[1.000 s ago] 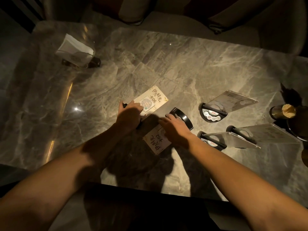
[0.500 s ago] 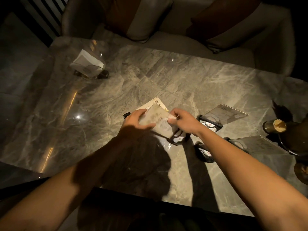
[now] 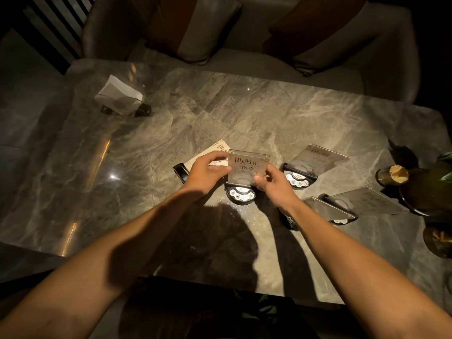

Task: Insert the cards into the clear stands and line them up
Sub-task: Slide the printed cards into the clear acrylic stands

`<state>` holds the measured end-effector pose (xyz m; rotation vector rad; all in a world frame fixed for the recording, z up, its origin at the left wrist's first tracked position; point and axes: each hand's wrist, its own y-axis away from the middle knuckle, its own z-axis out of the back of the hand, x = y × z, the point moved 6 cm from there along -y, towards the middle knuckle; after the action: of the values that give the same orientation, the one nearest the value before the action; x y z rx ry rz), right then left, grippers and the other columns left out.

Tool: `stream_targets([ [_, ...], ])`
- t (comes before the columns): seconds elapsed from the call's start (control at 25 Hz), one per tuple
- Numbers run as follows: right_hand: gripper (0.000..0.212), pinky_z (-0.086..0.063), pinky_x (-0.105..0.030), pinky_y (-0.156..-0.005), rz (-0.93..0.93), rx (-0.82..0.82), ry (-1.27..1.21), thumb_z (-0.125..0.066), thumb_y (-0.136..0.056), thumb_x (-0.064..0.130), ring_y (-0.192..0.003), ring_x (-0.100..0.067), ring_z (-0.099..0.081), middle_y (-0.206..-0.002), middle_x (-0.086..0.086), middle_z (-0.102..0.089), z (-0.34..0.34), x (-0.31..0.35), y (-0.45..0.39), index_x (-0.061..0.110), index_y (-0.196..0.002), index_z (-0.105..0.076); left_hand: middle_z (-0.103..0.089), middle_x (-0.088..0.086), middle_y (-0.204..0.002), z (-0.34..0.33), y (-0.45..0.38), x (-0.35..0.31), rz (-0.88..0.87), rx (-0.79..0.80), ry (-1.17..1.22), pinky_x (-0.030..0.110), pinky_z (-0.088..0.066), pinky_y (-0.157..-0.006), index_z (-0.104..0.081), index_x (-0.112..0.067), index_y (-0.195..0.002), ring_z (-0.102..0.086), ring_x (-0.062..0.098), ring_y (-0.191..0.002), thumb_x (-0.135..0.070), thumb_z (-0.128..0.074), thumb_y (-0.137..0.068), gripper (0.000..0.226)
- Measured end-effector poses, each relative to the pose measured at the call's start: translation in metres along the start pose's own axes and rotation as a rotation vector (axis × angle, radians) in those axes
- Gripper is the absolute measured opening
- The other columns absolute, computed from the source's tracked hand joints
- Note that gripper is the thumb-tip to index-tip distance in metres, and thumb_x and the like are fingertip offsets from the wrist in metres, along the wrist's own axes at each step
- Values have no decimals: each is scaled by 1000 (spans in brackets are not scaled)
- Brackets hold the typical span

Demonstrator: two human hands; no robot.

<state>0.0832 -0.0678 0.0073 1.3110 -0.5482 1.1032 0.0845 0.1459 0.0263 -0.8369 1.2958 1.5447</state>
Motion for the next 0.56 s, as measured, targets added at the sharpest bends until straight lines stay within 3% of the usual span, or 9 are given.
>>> stream_targets([
  [0.08, 23, -54, -40, -94, -9, -35, -11, -63, -95, 3, -99, -26, -67, -117, -17, -71, 2, -5, 6, 24, -104, -64, -73, -6, -93, -8, 5, -4, -35, -19, -53, 19, -51, -80, -73, -24, -91, -69, 0, -82, -7, -74, -86, 18],
  [0.16, 23, -54, -39, -96, -22, -69, -15, -64, -93, 2, -104, -32, -68, -115, -21, -70, 2, -9, 8, 23, -103, -64, -72, -8, -87, -13, 8, -5, -42, -25, -69, 16, -50, -79, -71, -30, -84, -67, 4, -83, -8, -73, -86, 22],
  [0.28, 18, -54, -35, -92, -40, -114, -5, -67, -91, 3, -99, -30, -69, -108, -19, -72, -1, -12, 11, 14, -105, -66, -73, -5, -87, -11, 12, -1, -19, -14, -43, 24, -56, -81, -72, -28, -83, -69, 12, -85, -9, -74, -86, 19],
  [0.36, 17, -53, -24, -83, -51, -143, -4, -70, -90, 3, -90, -19, -67, -99, -8, -73, -3, -13, 15, 14, -102, -66, -75, -1, -87, -11, 15, 1, 8, 7, -36, 28, -58, -80, -73, -23, -85, -72, 16, -84, -8, -76, -84, 16],
  [0.44, 16, -48, -20, -77, -53, -158, 6, -70, -89, 3, -85, -11, -65, -92, 2, -71, -4, -14, 20, 14, -99, -67, -75, 0, -85, -10, 18, 1, 18, 45, -49, 21, -55, -73, -73, -20, -86, -72, 10, -78, -6, -77, -83, 15],
  [0.56, 28, -48, -24, -83, -65, -183, 42, -63, -88, -7, -88, -10, -65, -90, 11, -68, -5, -19, 20, 19, -96, -65, -75, -6, -87, 1, 9, 3, 33, 87, -124, 18, -53, -73, -75, -23, -88, -70, 2, -78, -6, -76, -83, 17],
])
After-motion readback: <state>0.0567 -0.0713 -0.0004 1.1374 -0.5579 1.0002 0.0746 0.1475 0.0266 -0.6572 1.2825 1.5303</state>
